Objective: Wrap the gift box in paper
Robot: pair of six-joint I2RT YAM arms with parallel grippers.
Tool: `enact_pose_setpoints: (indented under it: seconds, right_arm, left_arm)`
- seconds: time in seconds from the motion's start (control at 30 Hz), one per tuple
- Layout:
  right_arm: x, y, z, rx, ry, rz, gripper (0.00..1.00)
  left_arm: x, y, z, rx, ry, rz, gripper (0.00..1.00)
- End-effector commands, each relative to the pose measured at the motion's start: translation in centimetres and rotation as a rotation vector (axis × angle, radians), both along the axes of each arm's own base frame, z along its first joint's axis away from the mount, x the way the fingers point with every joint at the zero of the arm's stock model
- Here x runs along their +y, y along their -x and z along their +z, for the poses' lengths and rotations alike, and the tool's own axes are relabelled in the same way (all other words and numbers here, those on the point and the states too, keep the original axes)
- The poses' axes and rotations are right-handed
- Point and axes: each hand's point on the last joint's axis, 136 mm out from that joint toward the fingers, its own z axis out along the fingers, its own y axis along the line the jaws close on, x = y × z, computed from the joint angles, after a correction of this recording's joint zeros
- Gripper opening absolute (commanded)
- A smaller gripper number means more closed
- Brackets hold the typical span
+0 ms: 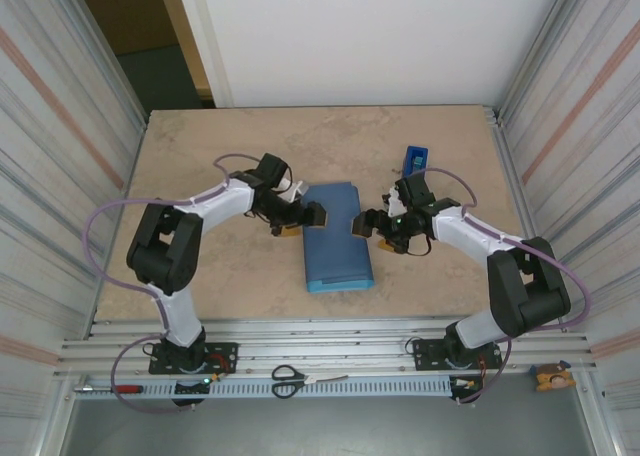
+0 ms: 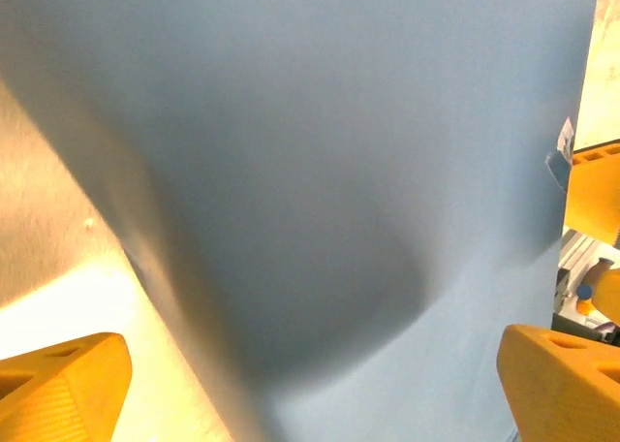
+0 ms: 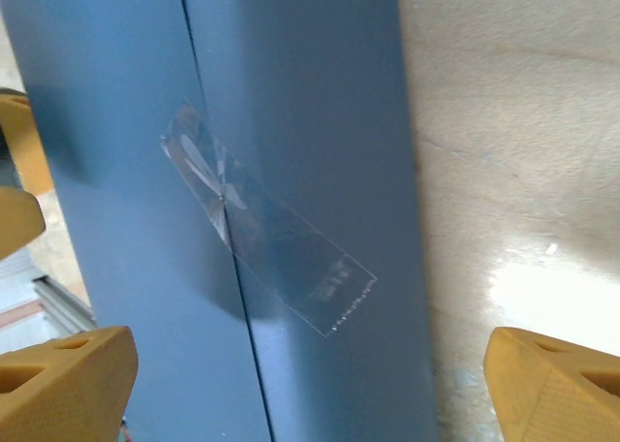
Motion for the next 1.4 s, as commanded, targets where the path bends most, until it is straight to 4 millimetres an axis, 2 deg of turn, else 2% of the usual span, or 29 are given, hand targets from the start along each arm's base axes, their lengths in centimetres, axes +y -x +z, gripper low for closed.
enact_pose_setpoints:
  seconds: [0.0, 0.1, 0.23, 0.43, 0.6, 0.8, 0.9, 1.13, 1.2, 1.37]
  right_arm:
    - [1.3, 0.2, 0.3, 0.010, -0.091, 0.005, 0.91]
    - [1.7, -0.2, -0.1, 0.026, -0.102, 0.012, 0.91]
    - [2.5, -1.2, 0.0, 0.033, -0.136, 0.027, 0.83]
    - [2.9, -3.4, 0.2, 0.038, -0.177, 0.025, 0.73]
    - [3.5, -5.4, 0.6, 0.035, -0.207, 0.028, 0.72]
    - [3.6, -7.0, 0.2, 0.051, -0.191, 0.031, 0.74]
    - [3.1, -7.2, 0.5, 0.036, -0.161, 0.022, 0.79]
    - [1.4, -6.0, 1.0, 0.028, -0.085, 0.014, 0.88]
    - [1.0, -5.6, 0.6, 0.033, -0.070, 0.009, 0.90]
    - [1.9, -5.9, 0.2, 0.049, -0.117, 0.018, 0.92]
  left_arm:
    - [0.0, 0.8, 0.5, 0.018, 0.045, 0.033, 0.97]
    - [-0.3, 0.9, 0.1, 0.037, 0.073, 0.046, 0.95]
    - [-0.6, 0.1, -0.2, 0.040, 0.072, 0.057, 0.91]
    - [-0.6, -2.4, -1.0, 0.055, 0.063, 0.096, 0.86]
    - [-0.3, -4.6, -1.0, 0.056, 0.076, 0.117, 0.84]
    - [0.4, -6.5, -0.9, 0.052, 0.054, 0.135, 0.86]
    - [1.2, -7.2, -0.5, 0.039, 0.054, 0.154, 0.88]
    - [1.9, -7.3, 0.7, 0.027, 0.069, 0.152, 0.94]
    - [1.9, -7.2, 0.4, 0.035, 0.066, 0.151, 0.95]
    - [1.2, -7.6, -0.2, 0.062, 0.098, 0.144, 0.93]
